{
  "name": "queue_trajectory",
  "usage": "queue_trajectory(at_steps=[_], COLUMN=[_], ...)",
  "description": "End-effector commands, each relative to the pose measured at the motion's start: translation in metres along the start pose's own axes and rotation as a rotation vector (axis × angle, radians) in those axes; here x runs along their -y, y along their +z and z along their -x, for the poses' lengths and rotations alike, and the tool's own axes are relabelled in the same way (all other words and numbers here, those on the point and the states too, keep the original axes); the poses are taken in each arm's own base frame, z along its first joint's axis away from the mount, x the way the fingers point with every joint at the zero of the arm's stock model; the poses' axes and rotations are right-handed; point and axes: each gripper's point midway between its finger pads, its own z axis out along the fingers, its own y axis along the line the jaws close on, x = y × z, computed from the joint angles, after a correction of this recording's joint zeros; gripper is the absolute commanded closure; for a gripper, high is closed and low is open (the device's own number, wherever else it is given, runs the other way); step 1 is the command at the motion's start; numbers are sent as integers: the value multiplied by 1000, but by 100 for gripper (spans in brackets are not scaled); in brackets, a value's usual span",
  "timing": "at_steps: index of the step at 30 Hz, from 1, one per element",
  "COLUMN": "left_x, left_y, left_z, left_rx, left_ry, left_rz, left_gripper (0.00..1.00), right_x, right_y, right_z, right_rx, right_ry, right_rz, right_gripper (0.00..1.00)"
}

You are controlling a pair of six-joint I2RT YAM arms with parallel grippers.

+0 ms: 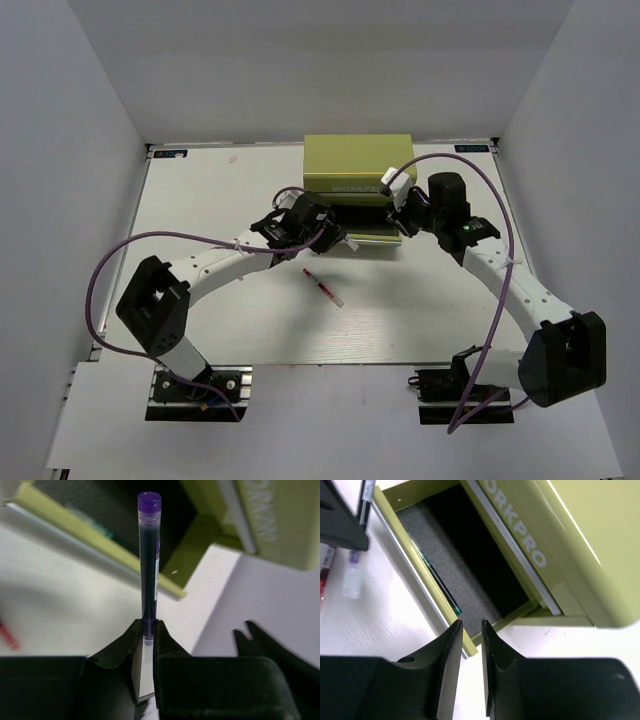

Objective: Sort the stationery into containers
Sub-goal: Place the pen in the drawer.

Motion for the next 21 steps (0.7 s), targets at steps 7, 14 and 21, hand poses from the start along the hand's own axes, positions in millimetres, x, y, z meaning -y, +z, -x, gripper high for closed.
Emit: queue_trajectory(at_steps=[7,14,21], left_x=[72,69,67], left_y=[24,51,62], left_z=[20,27,23], left_rx=[101,111,102], left_ry=[-229,-298,-294], left_rz=[-189,-181,-167], left_gripper=[100,94,54], right_x=[20,24,21], right_y=[-21,-27,-28], right_z=[-2,-3,-7], right_rx=[41,46,46], right_ry=[41,53,63], right_rz=[-131,-143,-115], right_gripper=[71,61,48])
